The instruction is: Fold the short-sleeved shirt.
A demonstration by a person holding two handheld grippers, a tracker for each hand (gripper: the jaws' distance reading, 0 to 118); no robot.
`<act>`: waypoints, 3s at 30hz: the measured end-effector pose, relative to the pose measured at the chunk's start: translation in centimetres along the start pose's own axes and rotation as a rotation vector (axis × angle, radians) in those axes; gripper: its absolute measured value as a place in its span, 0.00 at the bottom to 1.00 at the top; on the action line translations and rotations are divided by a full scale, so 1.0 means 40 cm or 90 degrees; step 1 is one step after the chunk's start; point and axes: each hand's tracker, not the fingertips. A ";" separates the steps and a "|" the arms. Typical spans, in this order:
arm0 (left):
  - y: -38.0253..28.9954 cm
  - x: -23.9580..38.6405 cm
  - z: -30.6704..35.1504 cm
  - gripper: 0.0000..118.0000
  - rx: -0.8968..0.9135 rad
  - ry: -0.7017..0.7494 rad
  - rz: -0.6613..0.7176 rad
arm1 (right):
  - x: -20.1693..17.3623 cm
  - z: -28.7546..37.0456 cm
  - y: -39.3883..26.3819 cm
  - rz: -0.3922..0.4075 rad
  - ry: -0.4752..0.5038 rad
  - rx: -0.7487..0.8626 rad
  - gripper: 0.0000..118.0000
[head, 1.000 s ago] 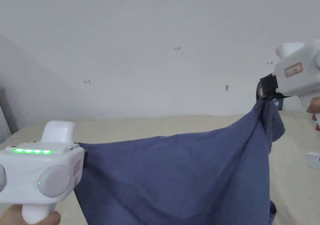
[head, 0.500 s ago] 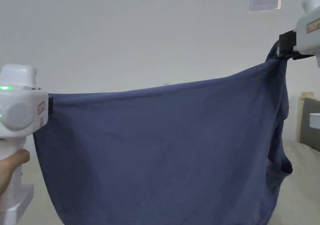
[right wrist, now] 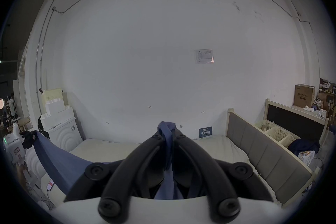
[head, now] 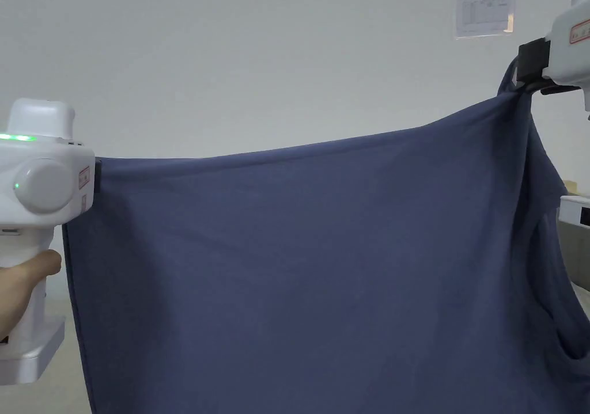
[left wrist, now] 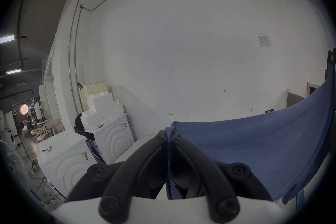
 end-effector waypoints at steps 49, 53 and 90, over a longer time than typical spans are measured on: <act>-0.217 0.313 -0.764 0.01 -0.168 -0.015 -0.058 | 0.040 -0.818 -0.301 0.002 -0.036 -0.190 0.09; -0.336 0.321 -0.745 0.01 -0.215 -0.030 -0.057 | 0.064 -0.820 -0.408 -0.003 -0.035 -0.231 0.09; -0.995 0.039 0.152 0.01 -0.470 -0.107 0.006 | 0.043 0.253 -1.091 -0.089 0.017 -0.471 0.09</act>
